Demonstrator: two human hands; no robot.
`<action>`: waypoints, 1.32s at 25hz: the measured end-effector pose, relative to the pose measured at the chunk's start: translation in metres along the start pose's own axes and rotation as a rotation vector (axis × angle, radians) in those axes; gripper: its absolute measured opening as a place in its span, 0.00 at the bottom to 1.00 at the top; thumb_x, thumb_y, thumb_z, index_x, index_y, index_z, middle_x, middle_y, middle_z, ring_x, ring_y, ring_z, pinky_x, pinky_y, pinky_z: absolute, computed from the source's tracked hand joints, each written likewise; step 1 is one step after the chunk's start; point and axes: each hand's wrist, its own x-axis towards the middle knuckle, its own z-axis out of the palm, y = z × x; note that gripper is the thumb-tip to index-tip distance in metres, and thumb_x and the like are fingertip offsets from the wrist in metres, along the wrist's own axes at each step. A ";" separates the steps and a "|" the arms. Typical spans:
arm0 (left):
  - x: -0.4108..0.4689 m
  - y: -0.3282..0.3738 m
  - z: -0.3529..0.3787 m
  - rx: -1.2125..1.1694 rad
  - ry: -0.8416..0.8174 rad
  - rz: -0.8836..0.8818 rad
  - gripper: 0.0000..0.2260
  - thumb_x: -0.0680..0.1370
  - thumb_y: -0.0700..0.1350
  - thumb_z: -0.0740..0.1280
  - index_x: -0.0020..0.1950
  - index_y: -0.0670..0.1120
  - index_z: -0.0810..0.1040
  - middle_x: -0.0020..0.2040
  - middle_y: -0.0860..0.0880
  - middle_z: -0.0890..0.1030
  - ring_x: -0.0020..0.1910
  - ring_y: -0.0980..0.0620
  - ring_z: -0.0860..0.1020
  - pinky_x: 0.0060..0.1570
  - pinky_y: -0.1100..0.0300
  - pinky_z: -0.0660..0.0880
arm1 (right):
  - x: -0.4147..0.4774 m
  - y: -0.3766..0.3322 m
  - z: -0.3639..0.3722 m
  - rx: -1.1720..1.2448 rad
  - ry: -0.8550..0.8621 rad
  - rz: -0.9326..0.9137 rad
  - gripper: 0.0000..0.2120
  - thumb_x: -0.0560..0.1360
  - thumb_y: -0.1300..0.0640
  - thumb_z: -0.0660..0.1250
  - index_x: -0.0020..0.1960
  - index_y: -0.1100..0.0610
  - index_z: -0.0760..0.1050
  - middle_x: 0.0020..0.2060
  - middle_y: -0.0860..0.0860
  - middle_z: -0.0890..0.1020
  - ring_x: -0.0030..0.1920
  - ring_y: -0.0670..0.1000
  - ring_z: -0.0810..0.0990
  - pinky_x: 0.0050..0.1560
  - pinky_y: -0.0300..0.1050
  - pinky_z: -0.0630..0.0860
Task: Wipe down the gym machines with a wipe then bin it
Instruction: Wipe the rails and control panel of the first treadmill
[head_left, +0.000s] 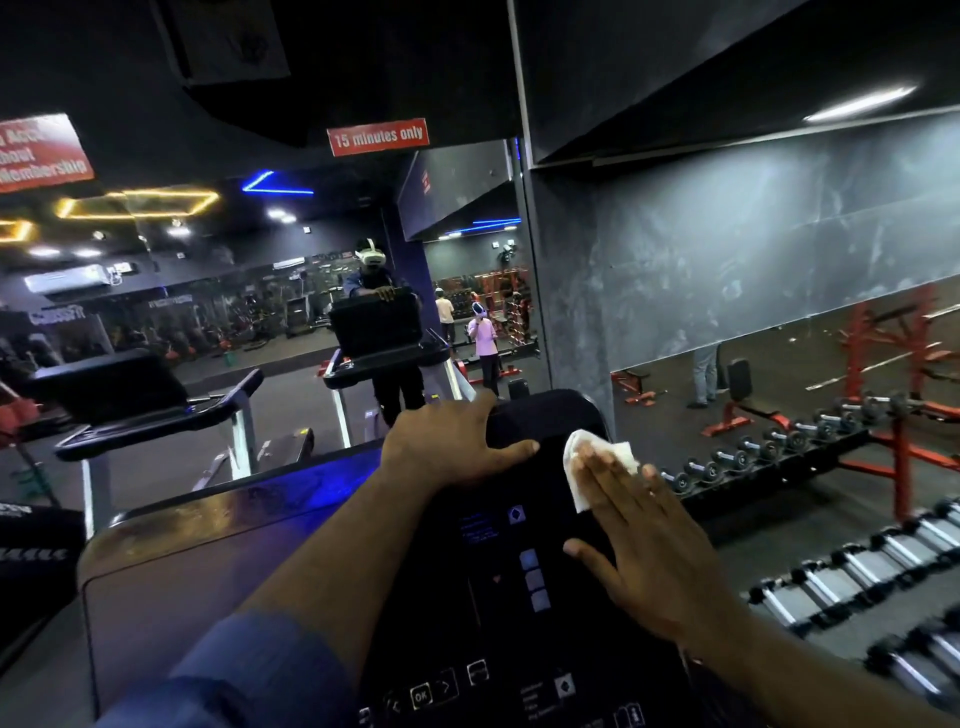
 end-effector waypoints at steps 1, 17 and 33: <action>0.000 -0.001 0.001 -0.015 0.006 0.012 0.39 0.69 0.84 0.53 0.67 0.56 0.69 0.61 0.48 0.82 0.58 0.41 0.81 0.58 0.42 0.78 | -0.002 0.000 -0.001 0.013 -0.009 0.019 0.40 0.83 0.31 0.50 0.85 0.54 0.44 0.85 0.50 0.46 0.84 0.50 0.47 0.82 0.54 0.49; -0.004 -0.006 0.004 0.007 0.076 0.102 0.44 0.69 0.85 0.52 0.73 0.55 0.66 0.68 0.50 0.79 0.62 0.42 0.80 0.49 0.46 0.71 | 0.002 -0.026 0.012 0.089 0.167 0.094 0.29 0.86 0.46 0.55 0.83 0.56 0.58 0.83 0.52 0.59 0.83 0.50 0.55 0.82 0.53 0.57; -0.028 0.008 0.047 0.254 0.327 0.249 0.51 0.74 0.80 0.51 0.86 0.48 0.47 0.84 0.42 0.56 0.82 0.39 0.58 0.77 0.37 0.57 | -0.117 -0.014 0.048 -0.072 -0.068 0.073 0.40 0.84 0.32 0.52 0.85 0.56 0.48 0.85 0.52 0.47 0.84 0.53 0.47 0.79 0.65 0.56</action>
